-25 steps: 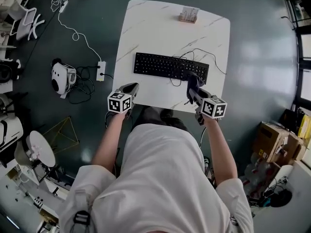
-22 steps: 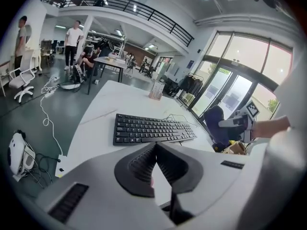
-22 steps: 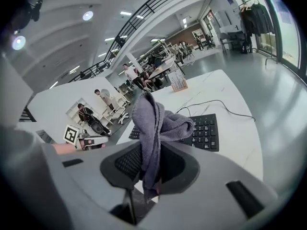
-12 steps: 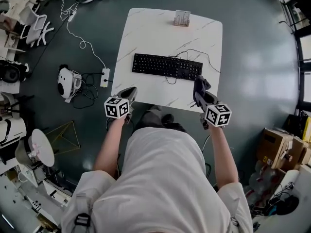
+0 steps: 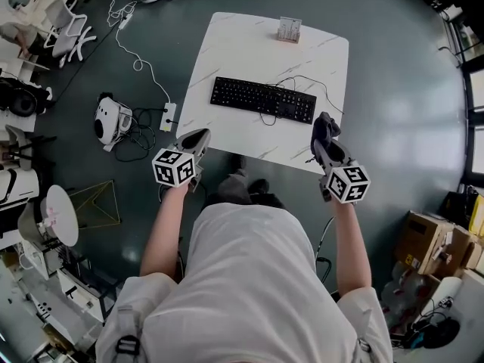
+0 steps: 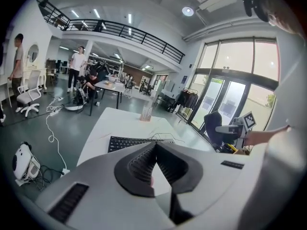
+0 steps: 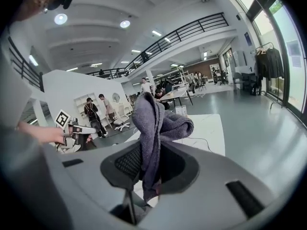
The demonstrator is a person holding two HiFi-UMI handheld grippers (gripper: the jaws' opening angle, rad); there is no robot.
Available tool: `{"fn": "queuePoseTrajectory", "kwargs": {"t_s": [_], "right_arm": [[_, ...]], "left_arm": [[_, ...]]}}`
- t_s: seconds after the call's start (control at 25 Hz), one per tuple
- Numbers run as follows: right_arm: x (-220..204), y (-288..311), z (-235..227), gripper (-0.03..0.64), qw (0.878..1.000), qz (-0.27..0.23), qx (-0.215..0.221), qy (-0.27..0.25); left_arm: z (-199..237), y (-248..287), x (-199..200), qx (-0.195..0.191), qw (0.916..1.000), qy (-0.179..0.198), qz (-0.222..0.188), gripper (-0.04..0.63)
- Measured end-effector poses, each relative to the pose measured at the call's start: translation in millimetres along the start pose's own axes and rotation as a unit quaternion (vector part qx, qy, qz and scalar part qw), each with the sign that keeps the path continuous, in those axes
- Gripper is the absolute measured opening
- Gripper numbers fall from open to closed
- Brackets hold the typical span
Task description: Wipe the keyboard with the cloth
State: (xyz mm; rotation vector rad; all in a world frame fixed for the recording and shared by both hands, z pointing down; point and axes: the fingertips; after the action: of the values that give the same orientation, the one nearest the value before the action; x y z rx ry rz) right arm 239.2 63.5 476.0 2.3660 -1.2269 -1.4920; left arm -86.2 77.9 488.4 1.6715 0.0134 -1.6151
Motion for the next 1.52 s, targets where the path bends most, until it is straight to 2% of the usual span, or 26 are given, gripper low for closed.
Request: {"fn": "queuePoseTrajectory", "kwargs": {"t_s": [0.2,0.4,0.8,0.92,1.52], "right_arm": [[11.2,-13.3,20.1,0.094,0.999,-0.024,-0.005,-0.044],[26.3,-28.3,42.7,0.094,0.997,-0.055,0.001,-0.052],[47.4,-51.8,72.9,0.089,0.992,-0.107,-0.020,-0.057],[46.9,-52.6,76.5,0.089,0.992,-0.113,-0.022,-0.045],[48.1,-55.3,88.0,0.089,0.990,-0.122,-0.042,-0.049]], "left_arm": [[2.1,-25.6,15.1,0.008,0.9995,0.010,-0.028,0.014],[5.1,-44.6,21.0,0.006,0.9989,0.026,-0.038,0.014],[29.4,-75.4,35.2,-0.005,0.9974,0.048,-0.054,0.014],[32.4,-77.4,37.4,-0.009,0.9972,0.047,-0.057,0.014],[36.4,-76.7,40.8,-0.029,0.9964,0.050,-0.062,0.014]]}}
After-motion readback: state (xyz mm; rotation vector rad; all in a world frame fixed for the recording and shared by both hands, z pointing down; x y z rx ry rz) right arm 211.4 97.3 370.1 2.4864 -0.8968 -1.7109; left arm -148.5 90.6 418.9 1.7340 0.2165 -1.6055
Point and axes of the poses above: the fingertips, and each gripper's own axes: y forward along the fingers, z to its left, x out of its top, and after that the axes turned 15 degrees about y, right-handed
